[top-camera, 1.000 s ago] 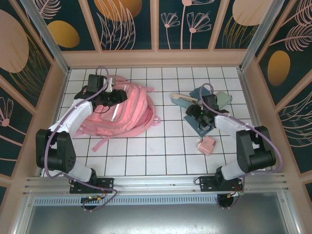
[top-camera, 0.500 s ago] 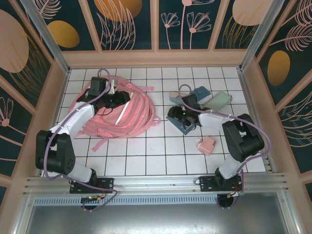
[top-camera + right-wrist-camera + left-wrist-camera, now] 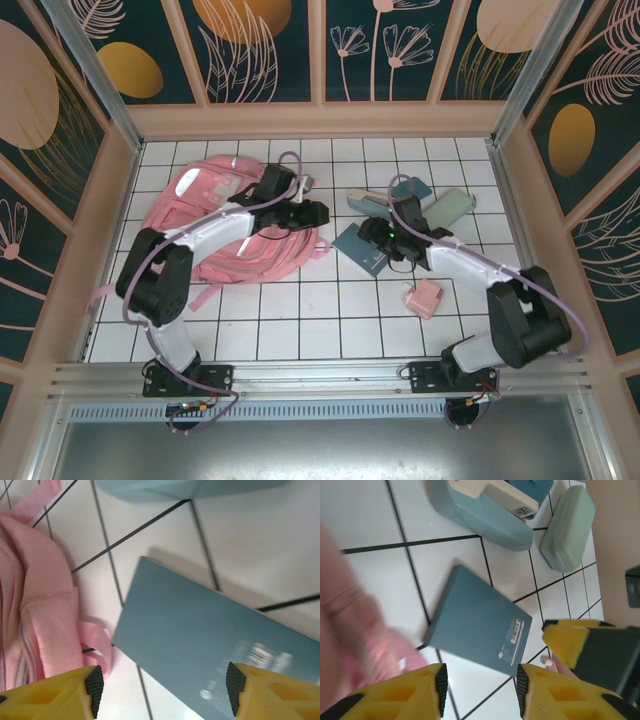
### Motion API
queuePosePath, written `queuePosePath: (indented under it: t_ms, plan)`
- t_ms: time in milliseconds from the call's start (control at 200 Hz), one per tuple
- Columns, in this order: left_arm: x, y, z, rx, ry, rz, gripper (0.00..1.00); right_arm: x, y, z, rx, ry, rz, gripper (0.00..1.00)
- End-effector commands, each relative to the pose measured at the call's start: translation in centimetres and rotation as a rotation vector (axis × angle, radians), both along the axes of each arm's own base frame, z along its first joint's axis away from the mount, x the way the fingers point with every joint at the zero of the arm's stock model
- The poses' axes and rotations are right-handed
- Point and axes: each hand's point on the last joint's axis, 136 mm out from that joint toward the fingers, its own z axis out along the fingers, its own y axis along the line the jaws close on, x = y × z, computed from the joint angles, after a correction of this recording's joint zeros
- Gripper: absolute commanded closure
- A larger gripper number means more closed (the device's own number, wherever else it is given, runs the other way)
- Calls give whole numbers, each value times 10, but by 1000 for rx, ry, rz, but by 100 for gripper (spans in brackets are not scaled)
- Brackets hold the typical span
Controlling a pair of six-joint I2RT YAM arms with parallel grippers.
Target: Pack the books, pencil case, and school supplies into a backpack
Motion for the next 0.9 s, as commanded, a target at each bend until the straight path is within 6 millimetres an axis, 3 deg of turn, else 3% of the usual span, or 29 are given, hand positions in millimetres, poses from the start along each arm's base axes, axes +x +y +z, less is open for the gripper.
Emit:
queuePosePath:
  t_ms: [0,175,310,495,675,801,896]
  plan:
    - [7,-24,-8,35,-28,-35,58,-22,-24,-22,4,82,-81,33]
    - [7,-45,-44,136,-8,-84,57,-36,-24,-40,39,127,-73,36]
    - [8,-41,-77,245,17,-83,56,-37,-20,-51,53,151,-66,38]
    - [6,-36,-106,333,36,-83,54,-39,-20,-63,45,173,-61,39]
    - [4,-34,-121,401,34,-82,53,-37,-16,-70,54,183,-46,42]
    - [-7,-45,-127,359,75,-123,54,-36,-14,-73,55,188,-36,46]
    - [-19,-60,-119,279,100,-171,56,-35,-13,-75,51,189,-33,48]
